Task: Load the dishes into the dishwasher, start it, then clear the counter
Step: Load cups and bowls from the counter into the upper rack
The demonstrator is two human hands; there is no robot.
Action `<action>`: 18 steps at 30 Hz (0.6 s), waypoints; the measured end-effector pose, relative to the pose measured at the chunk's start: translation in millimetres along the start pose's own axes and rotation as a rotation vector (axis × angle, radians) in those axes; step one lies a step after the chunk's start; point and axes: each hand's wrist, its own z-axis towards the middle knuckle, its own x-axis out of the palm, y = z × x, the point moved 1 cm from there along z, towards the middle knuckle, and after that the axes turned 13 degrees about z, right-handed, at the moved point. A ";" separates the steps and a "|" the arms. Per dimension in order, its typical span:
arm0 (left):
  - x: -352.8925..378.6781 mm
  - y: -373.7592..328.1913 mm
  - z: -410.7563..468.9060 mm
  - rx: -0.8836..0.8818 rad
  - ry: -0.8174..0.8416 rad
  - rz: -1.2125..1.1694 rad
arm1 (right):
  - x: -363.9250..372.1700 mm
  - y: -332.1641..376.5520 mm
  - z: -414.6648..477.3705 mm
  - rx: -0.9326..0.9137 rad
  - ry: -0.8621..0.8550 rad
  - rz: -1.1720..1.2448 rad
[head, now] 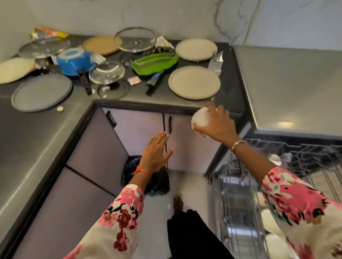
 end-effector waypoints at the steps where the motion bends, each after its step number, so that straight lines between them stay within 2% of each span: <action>1: 6.6 -11.6 -19.4 0.001 0.028 -0.012 | 2.9 -4.4 -22.5 0.017 0.022 0.000; 9: 54.1 -117.6 -137.3 0.114 0.152 -0.048 | 18.7 -84.1 -191.9 0.203 0.174 0.008; 18: 119.2 -252.1 -170.8 0.222 0.255 -0.068 | -32.5 -230.6 -286.0 0.360 0.212 -0.026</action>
